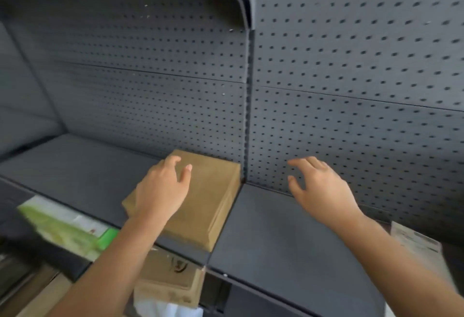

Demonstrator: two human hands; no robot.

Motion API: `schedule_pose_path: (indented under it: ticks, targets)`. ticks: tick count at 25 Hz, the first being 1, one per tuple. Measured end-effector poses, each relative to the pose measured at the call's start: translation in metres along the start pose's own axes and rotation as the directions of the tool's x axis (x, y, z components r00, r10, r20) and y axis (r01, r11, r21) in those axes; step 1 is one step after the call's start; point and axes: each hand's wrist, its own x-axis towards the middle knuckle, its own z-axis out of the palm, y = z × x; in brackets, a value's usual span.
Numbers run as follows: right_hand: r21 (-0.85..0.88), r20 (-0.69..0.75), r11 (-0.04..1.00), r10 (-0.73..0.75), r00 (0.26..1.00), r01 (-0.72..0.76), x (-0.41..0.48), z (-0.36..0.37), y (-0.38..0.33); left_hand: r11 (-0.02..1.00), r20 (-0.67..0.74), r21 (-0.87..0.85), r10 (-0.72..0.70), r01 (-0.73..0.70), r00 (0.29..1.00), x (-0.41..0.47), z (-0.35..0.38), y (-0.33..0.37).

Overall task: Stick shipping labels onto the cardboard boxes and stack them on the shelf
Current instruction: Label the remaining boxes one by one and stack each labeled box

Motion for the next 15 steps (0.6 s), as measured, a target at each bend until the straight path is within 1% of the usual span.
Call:
schedule_pose_path:
  ticks: [2,5,6,7,8,9,11,13,15]
  targets:
    - [0.046,0.071,0.999,-0.005,0.997,0.001,0.010,0.031,-0.029,0.996,0.022,0.018,-0.086,0.085,0.996,0.009,0.002,-0.040]
    - [0.141,0.215,0.989,0.000,0.977,-0.031,0.017,0.076,-0.068,0.980,0.079,0.009,-0.198,0.198,0.977,0.022,0.012,-0.094]
    - [0.196,0.265,0.978,0.017,0.964,-0.071,0.018,0.090,-0.080,0.973,0.119,-0.019,-0.225,0.229,0.967,0.025,0.016,-0.108]
    - [0.267,0.316,0.953,0.055,0.947,-0.144,0.018,0.100,-0.090,0.958,0.169,-0.088,-0.255,0.272,0.952,0.028,0.021,-0.119]
    - [0.353,0.381,0.902,0.104,0.919,-0.248,0.018,0.112,-0.099,0.926,0.224,-0.182,-0.289,0.331,0.931,0.031,0.026,-0.128]
    - [0.441,0.450,0.822,0.145,0.881,-0.361,0.017,0.122,-0.106,0.879,0.278,-0.273,-0.317,0.391,0.907,0.033,0.032,-0.134]
    - [0.560,0.577,0.628,0.174,0.798,-0.541,0.013,0.139,-0.117,0.803,0.371,-0.366,-0.339,0.471,0.865,0.036,0.040,-0.141]
    - [0.596,0.639,0.485,0.197,0.744,-0.640,0.008,0.153,-0.124,0.759,0.408,-0.417,-0.335,0.500,0.849,0.038,0.046,-0.147]
    - [0.633,0.647,0.374,0.226,0.729,-0.678,0.006,0.157,-0.127,0.705,0.425,-0.487,-0.324,0.515,0.846,0.039,0.046,-0.149]
